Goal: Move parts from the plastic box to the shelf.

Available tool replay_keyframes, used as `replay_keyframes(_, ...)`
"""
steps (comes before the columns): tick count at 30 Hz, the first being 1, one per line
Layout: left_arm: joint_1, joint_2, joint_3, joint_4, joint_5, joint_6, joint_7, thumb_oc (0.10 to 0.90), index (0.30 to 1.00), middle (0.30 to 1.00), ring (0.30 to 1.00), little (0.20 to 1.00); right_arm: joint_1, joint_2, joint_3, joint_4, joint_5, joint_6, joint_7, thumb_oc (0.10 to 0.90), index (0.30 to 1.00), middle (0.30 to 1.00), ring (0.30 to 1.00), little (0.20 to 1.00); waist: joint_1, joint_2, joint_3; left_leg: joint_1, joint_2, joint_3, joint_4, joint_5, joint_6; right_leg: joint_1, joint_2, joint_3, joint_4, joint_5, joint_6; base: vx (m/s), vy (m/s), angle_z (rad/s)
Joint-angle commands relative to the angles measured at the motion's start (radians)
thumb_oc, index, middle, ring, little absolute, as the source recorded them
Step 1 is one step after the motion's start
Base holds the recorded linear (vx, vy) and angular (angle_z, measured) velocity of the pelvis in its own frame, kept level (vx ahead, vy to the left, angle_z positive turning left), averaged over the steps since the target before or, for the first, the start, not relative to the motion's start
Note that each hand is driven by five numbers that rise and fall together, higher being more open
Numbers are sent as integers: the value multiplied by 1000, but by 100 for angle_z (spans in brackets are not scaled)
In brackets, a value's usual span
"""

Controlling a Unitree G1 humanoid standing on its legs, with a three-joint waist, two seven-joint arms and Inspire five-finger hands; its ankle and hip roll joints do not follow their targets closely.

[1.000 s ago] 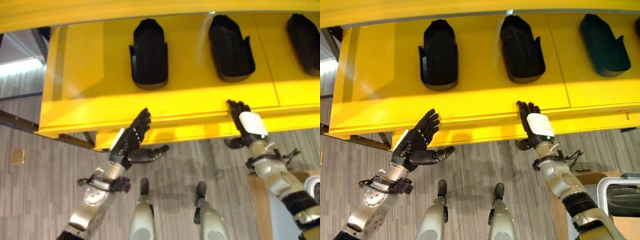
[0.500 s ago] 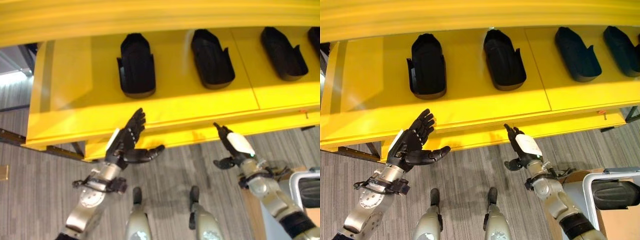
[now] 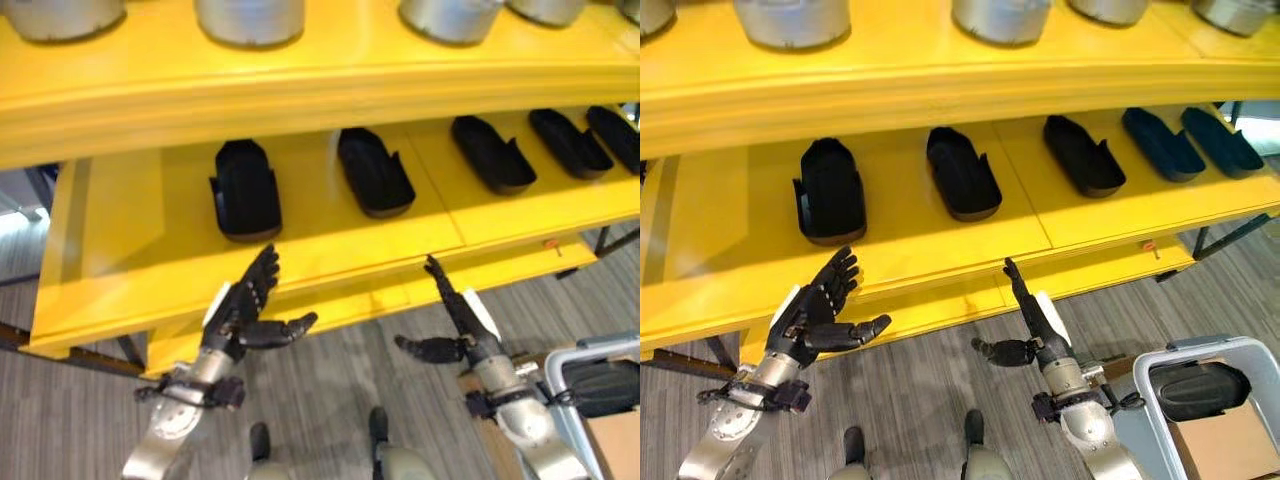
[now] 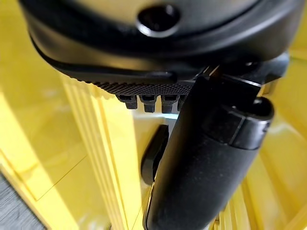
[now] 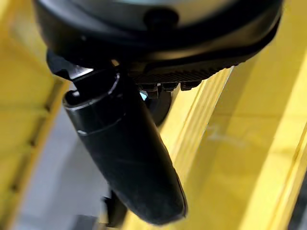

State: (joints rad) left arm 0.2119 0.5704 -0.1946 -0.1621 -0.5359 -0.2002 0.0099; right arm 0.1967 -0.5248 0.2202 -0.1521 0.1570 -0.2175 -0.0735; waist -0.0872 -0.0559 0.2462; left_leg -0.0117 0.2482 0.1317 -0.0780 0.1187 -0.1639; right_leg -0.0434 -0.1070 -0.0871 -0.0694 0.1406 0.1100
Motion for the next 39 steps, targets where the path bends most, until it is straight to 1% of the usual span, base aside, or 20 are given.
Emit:
replay_keyframes(1,-68,-34,-7,-11,-10,-87,-28,900,1000,1000,1000,1000,-60,-23,-69,-109,193,-143,26,900,1000,1000,1000,1000,1,37,-89,-35,80,17,-9,102,27,-74,67,4,245,-214,-47,-74,-180,-10)
replay_keyframes(2,-68,-41,-12,-8,-9,-89,-26,900,1000,1000,1000,1000,-64,-14,-63,-113,234,-147,36,900,1000,1000,1000,1000,0,40,-89,-33,93,22,-9,117,25,-86,80,10,266,-219,-56,-89,-214,-26)
replay_keyframes(3,-73,-49,-15,-9,-10,-88,-27,900,1000,1000,1000,1000,-74,1,-52,-125,335,-152,71,900,1000,1000,1000,1000,0,48,-89,-30,124,35,-9,146,19,-114,111,22,314,-240,-73,-113,-334,-39)
replay_keyframes(4,-66,-52,-17,-12,-1,-88,-35,900,1000,1000,1000,1000,-77,-7,-50,-147,326,-152,73,900,1000,1000,1000,1000,-3,52,-87,-20,143,49,-9,164,22,-122,128,31,337,-251,-85,-89,-280,-45)
replay_keyframes(7,-62,-58,-18,-17,-4,-90,-40,900,1000,1000,1000,1000,-99,-9,-40,-152,333,-156,64,900,1000,1000,1000,1000,6,53,-82,4,146,54,-4,173,34,-120,139,54,351,-260,-97,-26,-169,-33)
replay_keyframes(8,-64,-63,-17,-16,-9,-91,-38,900,1000,1000,1000,1000,-116,-8,-32,-144,336,-154,59,900,1000,1000,1000,1000,13,54,-78,6,139,35,5,184,41,-116,145,70,345,-258,-104,-60,-117,-51)
replay_keyframes(9,-75,-66,-17,-10,-8,-97,-31,900,1000,1000,1000,1000,-136,-7,-23,-139,321,-152,53,900,1000,1000,1000,1000,29,58,-70,-25,108,-40,41,201,61,-114,147,91,328,-245,-110,-77,-107,-57)
replay_keyframes(10,-83,-72,-19,-7,-8,-101,-26,900,1000,1000,1000,1000,-152,-6,-12,-140,320,-151,51,900,1000,1000,1000,1000,48,55,-59,-82,29,-151,89,188,85,-103,143,108,298,-236,-113,-41,-101,-63)
replay_keyframes(12,-77,-74,-14,-6,-15,-103,-30,900,1000,1000,1000,1000,-153,-7,-1,-140,346,-148,70,900,1000,1000,1000,1000,57,46,-53,-128,-73,-206,87,131,106,-75,131,122,236,-218,-113,39,-91,-48)
replay_keyframes(14,-69,-68,-11,-8,-13,-108,-33,900,1000,1000,1000,1000,-154,-7,9,-130,355,-139,78,900,1000,1000,1000,1000,73,39,-44,-198,-179,-252,99,104,114,-54,123,136,181,-182,-106,60,-76,-25)
replay_keyframes(17,-51,-74,-2,-11,-11,-113,-37,900,1000,1000,1000,1000,-167,0,22,-114,324,-134,78,900,1000,1000,1000,1000,90,55,-48,-243,-279,-265,79,115,122,-23,151,164,116,-141,-99,75,-36,-24)
replay_keyframes(21,-48,-90,-7,-7,5,-115,-42,900,1000,1000,1000,1000,-181,19,30,-95,321,-125,86,900,1000,1000,1000,1000,118,66,-45,-255,-396,-373,96,110,134,11,206,259,80,-107,-89,70,-1,-107)
replay_keyframes(22,-45,-95,-10,-14,1,-114,-47,900,1000,1000,1000,1000,-182,27,31,-92,331,-122,93,900,1000,1000,1000,1000,114,62,-48,-233,-405,-395,92,88,148,20,217,291,79,-104,-85,68,33,-133)
replay_keyframes(23,-45,-99,-11,-11,1,-114,-53,900,1000,1000,1000,1000,-180,32,33,-88,338,-120,103,900,1000,1000,1000,1000,111,62,-58,-219,-397,-396,83,86,151,20,222,308,71,-95,-82,91,54,-137)
replay_keyframes(24,-49,-105,-18,-5,-2,-116,-57,900,1000,1000,1000,1000,-167,36,27,-89,342,-118,109,900,1000,1000,1000,1000,100,61,-69,-207,-386,-367,76,79,156,27,216,309,62,-92,-78,100,75,-105)
replay_keyframes(28,-42,-109,-28,-12,-18,-111,-69,900,1000,1000,1000,1000,-130,44,7,-100,371,-109,122,900,1000,1000,1000,1000,68,51,-109,-155,-368,-307,70,37,180,51,205,344,45,-89,-70,149,76,-53)
replay_keyframes(31,-48,-106,-31,-11,-24,-109,-65,900,1000,1000,1000,1000,-143,47,17,-92,371,-101,121,900,1000,1000,1000,1000,67,51,-119,-134,-363,-279,70,15,192,56,206,381,51,-91,-64,96,72,-44)
replay_keyframes(32,-50,-105,-33,-10,-32,-105,-63,900,1000,1000,1000,1000,-151,51,28,-85,378,-96,120,900,1000,1000,1000,1000,66,49,-126,-118,-356,-239,74,-3,199,61,202,404,57,-91,-58,114,75,-74)
replay_keyframes(37,-51,-93,-32,-9,-35,-103,-62,900,1000,1000,1000,1000,-155,60,51,-73,375,-86,125,900,1000,1000,1000,1000,52,56,-131,-92,-347,-180,84,-44,219,56,203,477,78,-91,-43,85,83,-62)
replay_keyframes(39,-56,-90,-30,-7,-33,-104,-60,900,1000,1000,1000,1000,-160,61,59,-70,374,-83,125,900,1000,1000,1000,1000,55,58,-129,-90,-344,-166,88,-53,222,50,206,490,92,-97,-40,54,62,-61)
